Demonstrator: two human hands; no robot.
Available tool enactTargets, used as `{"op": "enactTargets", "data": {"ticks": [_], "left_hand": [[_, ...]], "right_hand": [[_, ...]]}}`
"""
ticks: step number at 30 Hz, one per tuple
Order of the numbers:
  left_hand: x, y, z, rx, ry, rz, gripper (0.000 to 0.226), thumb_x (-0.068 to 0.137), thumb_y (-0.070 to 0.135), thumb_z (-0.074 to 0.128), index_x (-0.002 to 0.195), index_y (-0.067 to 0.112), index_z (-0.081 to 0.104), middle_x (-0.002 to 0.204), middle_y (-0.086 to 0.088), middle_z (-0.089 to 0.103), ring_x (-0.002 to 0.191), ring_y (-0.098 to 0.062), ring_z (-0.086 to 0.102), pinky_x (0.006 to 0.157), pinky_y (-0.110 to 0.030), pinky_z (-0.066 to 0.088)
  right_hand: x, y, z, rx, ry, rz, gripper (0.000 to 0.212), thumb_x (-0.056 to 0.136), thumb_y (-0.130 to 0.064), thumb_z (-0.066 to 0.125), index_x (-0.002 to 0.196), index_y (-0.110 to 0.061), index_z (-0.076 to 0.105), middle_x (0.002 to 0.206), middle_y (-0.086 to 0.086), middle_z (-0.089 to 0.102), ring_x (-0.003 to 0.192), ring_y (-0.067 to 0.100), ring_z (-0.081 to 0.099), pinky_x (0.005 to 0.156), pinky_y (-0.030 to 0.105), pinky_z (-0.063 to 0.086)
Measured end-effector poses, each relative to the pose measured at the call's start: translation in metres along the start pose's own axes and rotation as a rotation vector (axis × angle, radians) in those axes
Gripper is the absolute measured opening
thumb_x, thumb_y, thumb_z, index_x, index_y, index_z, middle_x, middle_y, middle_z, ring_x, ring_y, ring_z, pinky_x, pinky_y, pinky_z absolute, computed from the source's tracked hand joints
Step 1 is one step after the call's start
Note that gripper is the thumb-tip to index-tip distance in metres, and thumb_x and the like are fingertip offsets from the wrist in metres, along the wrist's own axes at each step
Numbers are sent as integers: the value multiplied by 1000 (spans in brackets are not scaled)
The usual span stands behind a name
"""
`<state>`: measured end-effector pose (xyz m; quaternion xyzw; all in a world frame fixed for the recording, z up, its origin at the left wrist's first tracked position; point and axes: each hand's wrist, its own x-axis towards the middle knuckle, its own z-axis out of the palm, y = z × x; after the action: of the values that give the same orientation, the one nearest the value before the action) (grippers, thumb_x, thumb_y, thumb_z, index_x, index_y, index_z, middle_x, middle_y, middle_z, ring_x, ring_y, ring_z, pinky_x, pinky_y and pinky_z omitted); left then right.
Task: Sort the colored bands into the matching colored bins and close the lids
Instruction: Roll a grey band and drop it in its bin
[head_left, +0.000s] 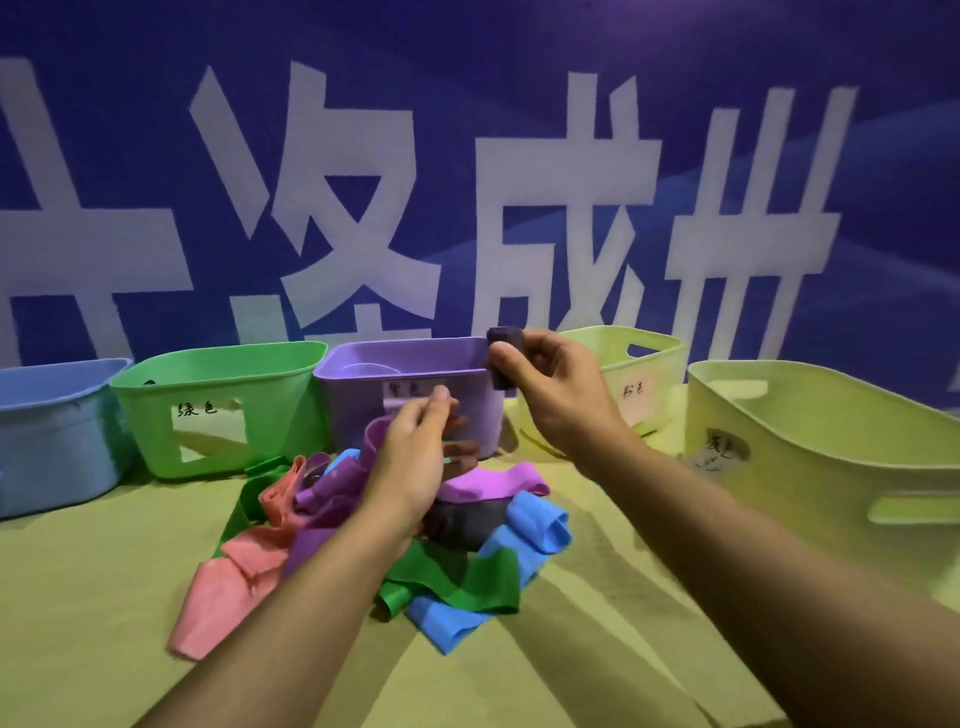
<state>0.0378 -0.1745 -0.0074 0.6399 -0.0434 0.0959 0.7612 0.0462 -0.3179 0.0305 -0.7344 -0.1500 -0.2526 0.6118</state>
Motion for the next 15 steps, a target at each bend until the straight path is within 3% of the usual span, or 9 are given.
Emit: {"op": "enactTargets", "data": {"ticks": [3, 6, 8, 11, 13, 15], "left_hand": [[-6, 6, 25, 29, -33, 6, 27, 109, 36, 45, 102, 15, 61, 105, -14, 69, 84, -28, 68, 74, -42, 59], [-11, 9, 48, 32, -55, 8, 32, 109, 36, 45, 108, 8, 59, 100, -12, 64, 80, -25, 62, 72, -38, 57], [-13, 10, 62, 28, -52, 8, 32, 109, 35, 44, 112, 6, 58, 100, -12, 62, 76, -22, 58, 63, -30, 53], [-18, 7, 78, 69, -71, 2, 33, 108, 39, 45, 111, 9, 59, 107, -14, 64, 80, -24, 60, 65, -32, 53], [-23, 6, 86, 85, -83, -1, 33, 109, 39, 44, 112, 10, 59, 107, -12, 65, 80, -23, 61, 68, -35, 53], [-27, 5, 91, 104, -90, -5, 34, 109, 40, 43, 116, 10, 58, 107, -11, 65, 81, -22, 61, 70, -36, 53]], "right_hand": [[3, -27, -56, -222, 38, -1, 32, 99, -32, 66, 124, -12, 64, 106, -1, 72, 96, 11, 69, 80, 17, 53], [12, -44, -120, -480, 144, 81, 36, 102, -35, 60, 130, -12, 61, 106, 0, 67, 95, 14, 64, 80, 27, 50], [20, -46, -161, -634, 156, 256, 32, 103, -31, 60, 121, -5, 64, 91, 4, 63, 78, 15, 59, 66, 28, 46], [19, -41, -207, -850, 71, 591, 31, 98, -28, 68, 111, 0, 61, 85, 10, 59, 69, 16, 55, 53, 25, 41], [14, -30, -227, -961, -15, 733, 32, 94, -26, 75, 106, -2, 57, 87, 12, 62, 70, 19, 60, 53, 25, 46], [10, -16, -243, -1002, -119, 888, 35, 89, -26, 80, 108, -1, 62, 92, 13, 67, 77, 21, 66, 67, 27, 56]]}}
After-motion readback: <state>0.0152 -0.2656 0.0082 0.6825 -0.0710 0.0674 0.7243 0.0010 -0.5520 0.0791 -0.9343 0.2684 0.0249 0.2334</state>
